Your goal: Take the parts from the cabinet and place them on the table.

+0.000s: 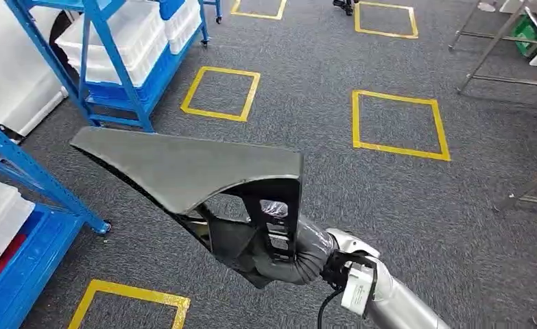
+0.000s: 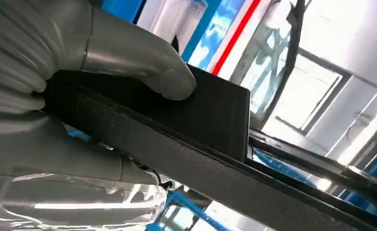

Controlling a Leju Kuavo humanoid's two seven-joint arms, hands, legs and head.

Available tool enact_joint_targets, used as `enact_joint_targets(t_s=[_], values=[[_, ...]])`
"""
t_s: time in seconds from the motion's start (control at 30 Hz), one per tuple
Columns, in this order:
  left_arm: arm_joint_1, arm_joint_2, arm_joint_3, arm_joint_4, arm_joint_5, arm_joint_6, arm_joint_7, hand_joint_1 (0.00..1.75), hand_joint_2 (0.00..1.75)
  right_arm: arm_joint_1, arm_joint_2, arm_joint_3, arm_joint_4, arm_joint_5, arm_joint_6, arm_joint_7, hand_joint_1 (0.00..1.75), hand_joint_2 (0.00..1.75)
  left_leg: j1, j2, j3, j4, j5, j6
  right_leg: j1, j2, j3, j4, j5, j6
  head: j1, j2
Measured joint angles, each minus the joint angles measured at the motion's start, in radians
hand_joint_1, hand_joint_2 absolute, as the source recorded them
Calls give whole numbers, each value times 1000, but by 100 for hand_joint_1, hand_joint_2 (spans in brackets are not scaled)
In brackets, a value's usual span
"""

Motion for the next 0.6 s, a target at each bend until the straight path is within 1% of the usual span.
enact_joint_targets(t_s=[0.03, 0.07, 0.1, 0.13, 0.17, 0.2, 0.23, 0.3, 0.33, 0.37, 0.4, 0.43, 0.47, 0.5, 0.53, 0.57, 0.6], values=[[0, 0, 0, 0, 0, 0, -2, 0, 175, 3, -1, -2, 2, -5, 0, 0, 171, 175, -1, 12, -1, 0, 0, 0, 0, -2, -10, 23, 2, 0, 0, 0], [-1, 0, 0, 0, -2, -2, -4, 0, 175, 5, -1, -4, 3, -9, 0, -1, 171, 175, -2, 24, 0, 0, -1, 0, -1, -4, 5, -2, 23, 0, 0, 0], [-3, 0, 0, 0, -3, -3, -6, 0, 175, 6, -2, -8, 3, -14, 0, -4, 171, 175, -3, 35, 1, 1, -2, 0, 0, -9, 44, -71, 61, -2, 0, 0], [-5, 0, 0, 0, -3, -4, -8, 0, 175, 6, -2, -13, 3, -19, -1, -8, 171, 175, -5, 44, 3, 1, -4, -1, 1, -21, 96, -165, 100, -6, 0, 0], [-5, 0, 0, 0, -5, -5, -9, 0, 175, 7, -3, -21, 1, -22, -2, -13, 171, 175, -6, 55, 7, 1, -7, -4, 5, -54, 155, -266, 132, -14, 0, 0], [-5, 0, 0, 0, -6, -4, -9, 0, 175, 8, -4, -29, -2, -26, -2, -20, 171, 175, -14, 62, 7, 2, -11, -9, 18, -87, 168, -297, 112, -20, 0, 0], [-5, 0, 0, 0, -6, -2, -9, 0, 175, 13, -4, -37, -7, -28, -2, -26, 171, 175, -15, 69, 8, 4, -13, -13, 19, -70, 165, -299, 120, -26, 0, 0], [-6, 0, 0, 0, -10, -2, -9, 0, 175, 29, -6, -51, -17, -31, -2, -36, 171, 175, -14, 88, 13, 1, -15, -22, 21, -49, 162, -297, 118, -31, 0, 0], [-8, 0, 0, 0, -10, -2, -9, 0, 175, 37, -7, -59, -24, -31, -1, -40, 171, 175, -16, 98, 16, 0, -17, -27, 19, -38, 163, -304, 122, -37, 0, 0], [-10, 0, 0, 0, -10, -3, -10, 0, 175, 44, -7, -66, -33, -31, -1, -41, 171, 175, -8, 74, 13, 9, -30, -34, 8, -29, 169, -313, 128, -44, 0, 0], [-10, 0, 0, 0, -11, -4, -13, 0, 175, 45, -8, -74, -42, -32, -1, -44, 171, 175, -6, 25, 0, 44, -55, -40, 7, -20, 169, -315, 130, -48, 0, 0], [-9, 1, 0, 0, -11, -5, -14, 0, 175, 45, -7, -77, -48, -34, -1, -44, 171, 175, -4, -4, -32, 116, -96, -43, 7, -11, 168, -315, 131, -53, 0, 0], [-6, 3, 0, 0, -12, -5, -14, 0, 175, 46, -7, -81, -53, -35, -1, -44, 171, 175, -3, -16, -74, 206, -139, -47, 7, 2, 168, -315, 131, -54, 0, 0], [-5, 5, 0, 0, -13, -5, -15, 0, 175, 50, -7, -85, -57, -37, 0, -44, 171, 175, -3, -19, -111, 285, -167, -50, 7, 14, 167, -314, 131, -54, 0, 0], [-3, 6, 0, 0, -14, -6, -15, 0, 175, 56, -7, -92, -61, -39, 0, -44, 171, 175, -2, -19, -135, 331, -172, -52, 7, 27, 167, -314, 132, -54, 0, 0], [-2, 7, 0, 0, -15, -6, -15, 0, 175, 61, -7, -96, -66, -41, 2, -44, 171, 175, -1, -19, -134, 320, -151, -53, 7, 40, 169, -313, 132, -53, 0, 0], [-3, 10, 0, 0, -19, -5, -15, 0, 175, 64, -7, -101, -72, -43, 5, -44, 171, 175, 1, -20, -108, 262, -108, -53, 6, 53, 170, -312, 132, -52, 0, 0]])
